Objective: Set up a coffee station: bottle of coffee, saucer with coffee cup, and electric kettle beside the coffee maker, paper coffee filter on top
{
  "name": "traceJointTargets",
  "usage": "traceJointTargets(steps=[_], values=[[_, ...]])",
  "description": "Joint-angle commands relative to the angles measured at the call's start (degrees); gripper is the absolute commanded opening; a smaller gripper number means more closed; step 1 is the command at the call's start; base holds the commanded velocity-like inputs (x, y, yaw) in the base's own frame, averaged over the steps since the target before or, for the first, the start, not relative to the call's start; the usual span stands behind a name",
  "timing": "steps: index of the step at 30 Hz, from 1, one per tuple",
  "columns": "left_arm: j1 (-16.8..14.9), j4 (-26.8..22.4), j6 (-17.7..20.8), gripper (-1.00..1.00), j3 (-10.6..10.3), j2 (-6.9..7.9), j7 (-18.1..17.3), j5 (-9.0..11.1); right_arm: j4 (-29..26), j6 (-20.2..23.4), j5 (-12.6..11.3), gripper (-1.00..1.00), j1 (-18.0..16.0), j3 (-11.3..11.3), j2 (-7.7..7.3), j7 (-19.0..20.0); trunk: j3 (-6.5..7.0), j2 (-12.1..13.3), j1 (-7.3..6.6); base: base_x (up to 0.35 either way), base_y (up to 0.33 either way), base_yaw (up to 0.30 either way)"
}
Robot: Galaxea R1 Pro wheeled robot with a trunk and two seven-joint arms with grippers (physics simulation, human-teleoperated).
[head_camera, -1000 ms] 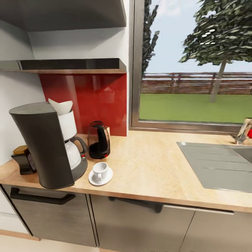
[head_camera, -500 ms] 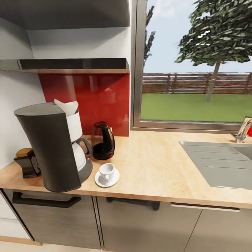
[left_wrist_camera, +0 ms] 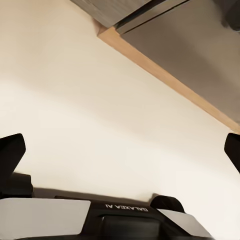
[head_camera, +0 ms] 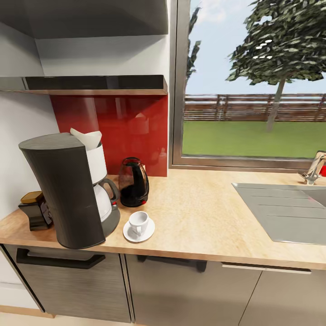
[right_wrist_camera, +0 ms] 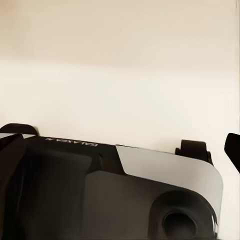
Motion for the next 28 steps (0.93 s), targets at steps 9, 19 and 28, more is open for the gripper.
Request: traceJointTargets(steps=[9, 19, 28], values=[[-0.02, 1.57, 0.41, 1.00, -0.39, -0.97, 0.42, 0.51, 0.22, -0.32, -0.41, 1.00, -0.07, 0.48, -0.30, -11.31, -0.06, -0.04, 0.00, 0.000, 0.000, 0.000], [-0.02, 1.78, 0.41, 1.00, -0.38, -1.01, 0.44, 0.49, 0.22, -0.31, -0.52, 1.00, -0.07, 0.46, -0.19, -15.08, -0.06, -0.04, 0.00, 0.000, 0.000, 0.000], [-0.02, 1.80, 0.41, 1.00, -0.36, -1.01, 0.44, 0.49, 0.21, -0.28, -0.50, 1.00, -0.07, 0.45, -0.18, -15.30, -0.06, -0.04, 0.00, 0.000, 0.000, 0.000]])
